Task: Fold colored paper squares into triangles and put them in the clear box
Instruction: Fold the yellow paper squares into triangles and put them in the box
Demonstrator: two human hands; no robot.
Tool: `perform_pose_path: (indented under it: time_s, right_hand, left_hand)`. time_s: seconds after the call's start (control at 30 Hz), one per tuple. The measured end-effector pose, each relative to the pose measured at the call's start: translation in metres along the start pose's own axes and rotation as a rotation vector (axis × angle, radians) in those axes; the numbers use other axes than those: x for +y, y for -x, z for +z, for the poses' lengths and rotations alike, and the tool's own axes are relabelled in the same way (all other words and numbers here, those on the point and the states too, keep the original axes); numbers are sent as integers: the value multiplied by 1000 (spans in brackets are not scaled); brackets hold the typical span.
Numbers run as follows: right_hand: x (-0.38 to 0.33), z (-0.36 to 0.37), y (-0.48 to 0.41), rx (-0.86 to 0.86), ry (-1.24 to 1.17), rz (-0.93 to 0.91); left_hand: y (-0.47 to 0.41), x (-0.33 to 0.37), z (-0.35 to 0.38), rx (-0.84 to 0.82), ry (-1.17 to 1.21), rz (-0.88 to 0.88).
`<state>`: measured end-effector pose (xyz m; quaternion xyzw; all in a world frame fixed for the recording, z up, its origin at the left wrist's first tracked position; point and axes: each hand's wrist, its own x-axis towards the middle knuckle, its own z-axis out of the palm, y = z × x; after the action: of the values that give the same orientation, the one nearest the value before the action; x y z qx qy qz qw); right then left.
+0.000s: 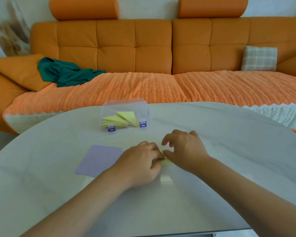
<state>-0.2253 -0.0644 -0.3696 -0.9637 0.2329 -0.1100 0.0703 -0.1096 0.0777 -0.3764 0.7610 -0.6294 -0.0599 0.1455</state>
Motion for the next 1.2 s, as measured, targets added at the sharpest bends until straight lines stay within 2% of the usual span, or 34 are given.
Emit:
perform_pose_path:
  time_s: [0.07, 0.17, 0.37, 0.47, 0.67, 0.83, 1.2]
  right_hand:
    - [2, -3, 2, -62, 12, -95]
    - [2, -5, 5, -161, 33, -126]
    - [0, -7, 6, -183, -56, -43]
    - [-1, -6, 6, -197, -113, 25]
    - [1, -2, 7, -181, -130, 59]
    - [3, 3, 12, -121, -111, -10]
    - [7, -1, 39, 2, 37, -226]
  left_hand:
    - [1, 0, 0, -5, -15, 8]
    - [3, 2, -2, -26, -41, 13]
    - [10, 9, -1, 0, -175, 121]
    - [18, 16, 3, 17, -148, 155]
    - [27, 29, 11, 52, -292, 162]
    - [34, 36, 17, 19, -121, 59]
    - [40, 34, 23, 50, -51, 29]
